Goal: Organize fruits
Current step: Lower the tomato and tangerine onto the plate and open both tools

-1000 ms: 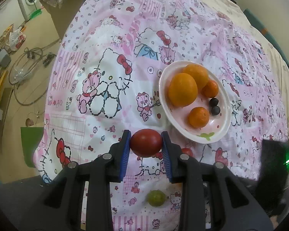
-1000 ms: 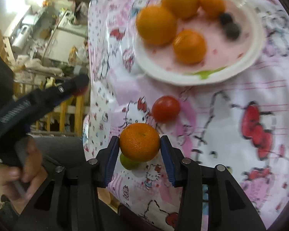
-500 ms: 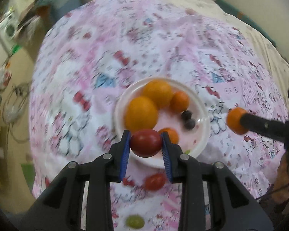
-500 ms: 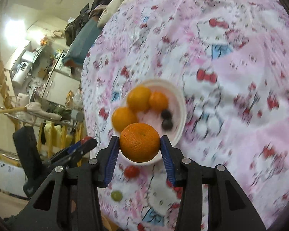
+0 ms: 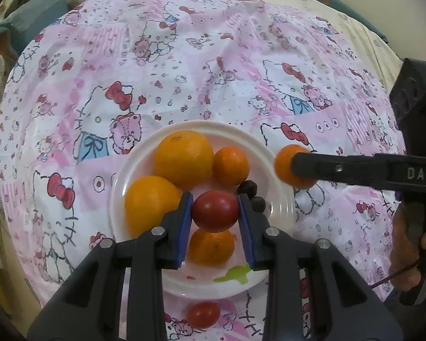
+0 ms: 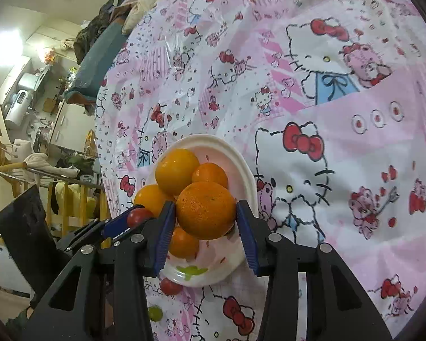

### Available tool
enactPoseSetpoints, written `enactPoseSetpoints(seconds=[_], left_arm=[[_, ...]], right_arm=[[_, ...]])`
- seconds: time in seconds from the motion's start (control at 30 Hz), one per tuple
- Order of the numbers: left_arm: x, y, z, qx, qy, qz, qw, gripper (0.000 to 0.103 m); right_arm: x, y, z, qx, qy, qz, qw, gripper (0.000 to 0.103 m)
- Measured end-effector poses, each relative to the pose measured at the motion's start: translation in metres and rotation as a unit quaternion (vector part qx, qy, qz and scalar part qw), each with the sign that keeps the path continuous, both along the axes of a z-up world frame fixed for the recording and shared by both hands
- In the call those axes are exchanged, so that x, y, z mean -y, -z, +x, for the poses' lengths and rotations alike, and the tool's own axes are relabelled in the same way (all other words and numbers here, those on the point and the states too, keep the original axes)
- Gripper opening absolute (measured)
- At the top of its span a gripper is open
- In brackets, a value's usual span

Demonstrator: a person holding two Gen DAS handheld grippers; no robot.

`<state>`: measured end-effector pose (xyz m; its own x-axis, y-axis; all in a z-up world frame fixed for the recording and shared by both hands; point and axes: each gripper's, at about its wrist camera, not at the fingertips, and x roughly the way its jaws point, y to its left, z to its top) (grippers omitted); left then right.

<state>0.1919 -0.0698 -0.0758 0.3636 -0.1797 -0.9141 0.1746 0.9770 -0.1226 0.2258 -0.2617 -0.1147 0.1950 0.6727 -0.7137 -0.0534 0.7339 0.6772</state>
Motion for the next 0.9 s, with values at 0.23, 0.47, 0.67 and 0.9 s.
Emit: enactPoseSetpoints(seconds=[0.23,0.47,0.67,0.9], left_arm=[[-0.008,0.008,0.003,-0.013,-0.025,-0.008,0.9996,0.028],[-0.009,0.012,0.004,-0.026,-0.035,-0.013,0.999,0.028],[-0.006,0.014,0.004,-0.033,-0.026,-0.01,0.9991,0.03],[0.0,0.012,-0.002,-0.03,-0.016,-0.013,0.9993,0.049]], right_arm=[[0.001,0.015,0.001,-0.025,0.009,0.003,1.0,0.048],[-0.002,0.018,0.0,-0.028,0.004,0.001,1.0,0.048],[0.0,0.008,0.001,-0.01,0.013,0.012,1.0,0.061],[0.006,0.006,0.002,-0.012,0.024,0.014,1.0,0.061]])
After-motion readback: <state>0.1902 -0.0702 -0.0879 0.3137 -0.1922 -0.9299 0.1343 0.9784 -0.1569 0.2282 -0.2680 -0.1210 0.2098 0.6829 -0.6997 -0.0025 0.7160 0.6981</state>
